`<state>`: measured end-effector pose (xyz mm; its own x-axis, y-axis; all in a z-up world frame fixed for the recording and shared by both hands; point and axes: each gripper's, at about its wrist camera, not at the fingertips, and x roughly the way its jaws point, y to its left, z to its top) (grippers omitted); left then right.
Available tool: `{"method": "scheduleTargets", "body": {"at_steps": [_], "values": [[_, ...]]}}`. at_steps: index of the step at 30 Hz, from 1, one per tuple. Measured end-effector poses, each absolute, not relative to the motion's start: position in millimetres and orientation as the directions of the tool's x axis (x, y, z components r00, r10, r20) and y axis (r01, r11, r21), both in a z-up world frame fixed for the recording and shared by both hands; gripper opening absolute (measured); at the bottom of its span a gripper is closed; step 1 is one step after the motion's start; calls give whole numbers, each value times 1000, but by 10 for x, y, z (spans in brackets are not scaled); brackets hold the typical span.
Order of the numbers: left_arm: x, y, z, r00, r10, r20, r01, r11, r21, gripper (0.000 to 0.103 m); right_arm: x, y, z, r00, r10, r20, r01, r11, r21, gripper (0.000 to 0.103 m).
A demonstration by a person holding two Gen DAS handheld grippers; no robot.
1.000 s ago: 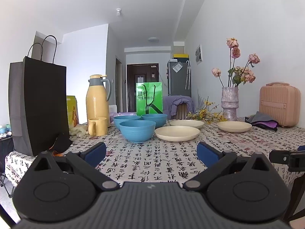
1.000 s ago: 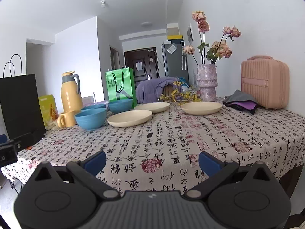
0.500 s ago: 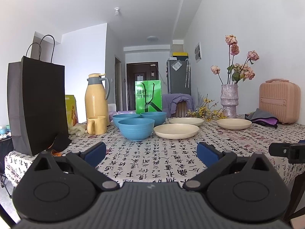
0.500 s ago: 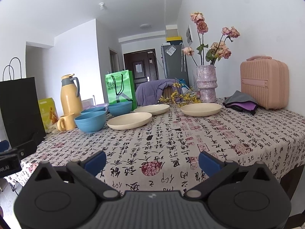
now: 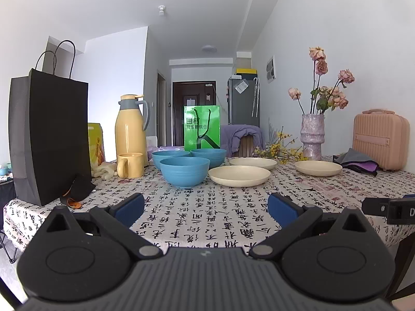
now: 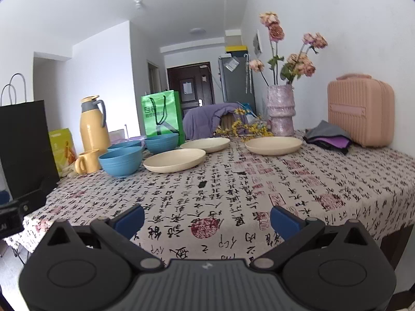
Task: Organize plates and bowls
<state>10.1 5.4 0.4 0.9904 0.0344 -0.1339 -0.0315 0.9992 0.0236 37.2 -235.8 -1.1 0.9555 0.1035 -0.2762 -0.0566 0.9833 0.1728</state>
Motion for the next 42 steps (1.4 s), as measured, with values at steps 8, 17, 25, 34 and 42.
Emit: {"method": "scheduleTargets", "body": {"at_steps": [8,17,25,34,42], "values": [[130,54,-26,990,18,-141,-15,1000,22,103,400,-2348,-16,954,98,-283,-49,983,175,103],[141,77,-32,989,23,-148,-21,1000,13,103,393,-2347,-8,955,99,-280,-50,983,175,103],[138,87,-43,988,27,-154,-27,1000,5,103,380,-2322,-6,956,100,-276,-54,984,170,103],[131,78,-41,987,26,-157,-25,1000,8,103,372,-2322,2,957,101,-273,-56,984,167,103],[145,77,-37,987,29,-159,-28,1000,7,103,388,-2320,20,958,105,-266,-61,984,168,103]]}}
